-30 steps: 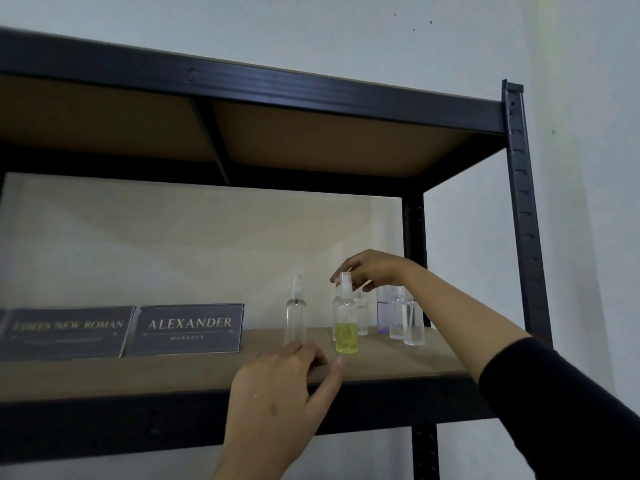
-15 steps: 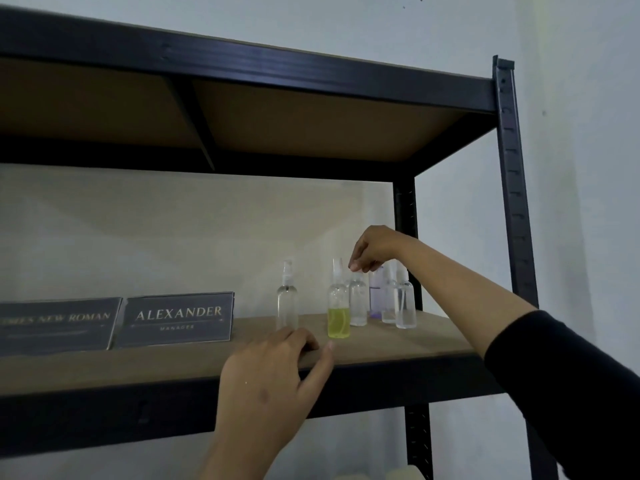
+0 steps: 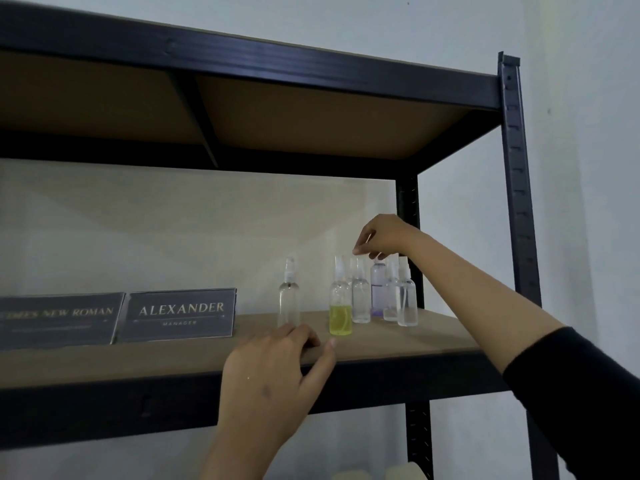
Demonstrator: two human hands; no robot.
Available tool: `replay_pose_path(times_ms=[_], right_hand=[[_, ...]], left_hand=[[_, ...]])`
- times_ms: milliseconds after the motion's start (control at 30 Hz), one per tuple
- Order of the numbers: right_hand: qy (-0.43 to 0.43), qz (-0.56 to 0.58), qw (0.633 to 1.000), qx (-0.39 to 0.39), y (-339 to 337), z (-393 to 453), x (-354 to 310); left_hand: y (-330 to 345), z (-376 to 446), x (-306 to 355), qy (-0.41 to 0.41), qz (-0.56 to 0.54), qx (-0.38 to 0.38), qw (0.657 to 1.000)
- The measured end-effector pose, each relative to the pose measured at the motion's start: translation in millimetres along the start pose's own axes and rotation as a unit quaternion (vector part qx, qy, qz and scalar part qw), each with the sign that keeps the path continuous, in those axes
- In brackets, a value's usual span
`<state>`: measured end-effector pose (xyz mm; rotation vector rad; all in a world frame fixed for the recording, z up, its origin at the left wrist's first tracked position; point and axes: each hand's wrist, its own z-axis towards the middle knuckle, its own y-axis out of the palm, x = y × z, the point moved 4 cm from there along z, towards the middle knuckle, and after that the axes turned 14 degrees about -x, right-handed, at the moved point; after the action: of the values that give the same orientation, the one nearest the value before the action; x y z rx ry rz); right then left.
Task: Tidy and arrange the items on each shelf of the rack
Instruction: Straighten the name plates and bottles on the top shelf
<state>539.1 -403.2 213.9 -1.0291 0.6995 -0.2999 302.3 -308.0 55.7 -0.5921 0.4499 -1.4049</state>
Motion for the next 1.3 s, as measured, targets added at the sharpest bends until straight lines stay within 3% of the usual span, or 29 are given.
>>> replay_pose_path(times_ms=[67,133,300,367,533,733,1133,1300], right_hand=[[-0.019,0.068,0.995,0.067,-2.0,-18.8,-1.3],[-0.026,0.128,0.989,0.075,5.2,-43.4,0.3],[0.049,0.117,0.984,-0.129,64.9,-82.2,5.2],[0.042,0.090,0.985,-0.144,85.5,-81.8,1.8],[0.020,0.056,0.995,-0.077,98.5,-72.5,3.9],[0.101,0.019,0.993,-0.050,85.6,-68.1,30.4],[0.137,-0.020,0.989,-0.044,85.1,-62.4,34.7],[0.119,-0.090,0.988,0.048,79.0,-74.6,15.2]], left_hand=[[-0.4,-0.4,-0.2,0.001,0.000,-0.002,1.000],[0.1,-1.1,-0.9,0.006,0.002,0.003,1.000],[-0.2,-0.9,0.7,0.005,0.004,0.008,1.000],[0.0,-0.2,0.2,0.001,0.006,0.009,1.000],[-0.3,0.3,0.2,-0.005,0.005,0.009,1.000],[-0.3,0.5,0.9,-0.004,-0.002,0.012,1.000],[0.7,0.3,0.8,0.005,-0.005,0.005,1.000],[-1.1,-2.8,-2.2,0.019,-0.005,0.009,1.000]])
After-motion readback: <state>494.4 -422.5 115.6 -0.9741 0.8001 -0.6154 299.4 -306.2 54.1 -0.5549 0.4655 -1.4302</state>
